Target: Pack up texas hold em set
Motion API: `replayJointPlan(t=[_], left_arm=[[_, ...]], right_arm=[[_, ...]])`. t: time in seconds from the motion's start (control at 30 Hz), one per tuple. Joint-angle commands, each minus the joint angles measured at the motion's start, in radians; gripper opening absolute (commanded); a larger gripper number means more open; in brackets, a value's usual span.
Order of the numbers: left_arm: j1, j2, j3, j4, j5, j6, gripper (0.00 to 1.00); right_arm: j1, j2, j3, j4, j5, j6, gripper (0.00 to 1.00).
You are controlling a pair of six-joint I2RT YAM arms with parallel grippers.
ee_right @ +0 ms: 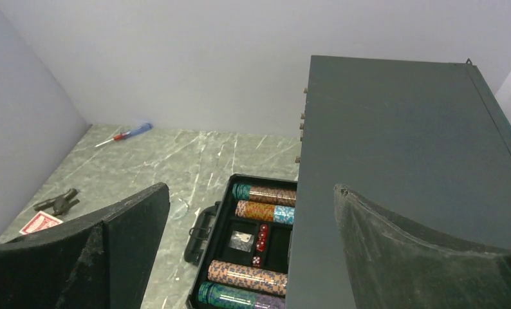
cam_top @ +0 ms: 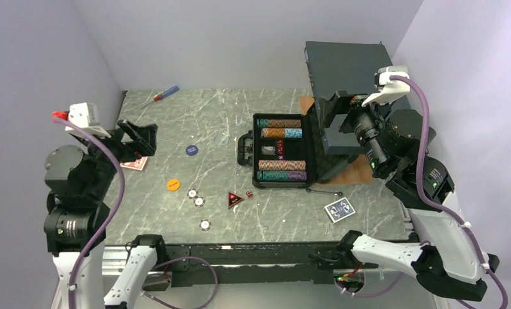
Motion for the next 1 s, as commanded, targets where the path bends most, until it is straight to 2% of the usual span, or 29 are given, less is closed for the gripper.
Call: replayJointPlan(t=[0.0,0.27,0.43,0.53,0.6,0.63,0.8,0.87,0.97], left_arm=[[0.006,0.025,-0.071,-0.107,0.026,0.043,0.99],[0.006,0.011,-0.243,-0.201,-0.065,-0.008,0.99],[0.006,-0.024,-0.413,-0.127,0.061,-0.081,0.98],[0.006,0.016,-0.514,-0.076,0.232,-0.151,0.93],[-0.044,0.047,-0.606,0.001,0.342,-0.202,0.89],[-0.079,0.061,-0.649,0.053,0.349,-0.230,0.90],[-0.425,0.141,-0.690,0.101,0.089,-0.305,0.96],[-0.503,0.173,-0.696,0.129,0.053,-0.324,0.98],[-0.560,0.151,-0.693,0.118,-0.055,-0.363,0.97]], right_arm=[[-0.003,-0.023,-0.021,0.007,0.002,0.012,1.00],[-0.002,-0.054,-0.119,0.028,-0.069,-0.016,1.00],[-0.003,-0.040,-0.124,-0.006,-0.187,-0.010,1.00],[-0.003,-0.049,-0.154,0.007,-0.250,0.003,1.00],[-0.002,-0.055,-0.181,0.031,-0.301,-0.006,1.00],[-0.004,-0.055,-0.191,0.038,-0.327,-0.012,1.00],[-0.002,-0.021,-0.197,0.050,-0.434,-0.012,1.00],[-0.002,0.022,-0.184,0.054,-0.489,0.009,1.00],[0.043,0.164,-0.104,-0.007,-0.538,0.062,1.00]])
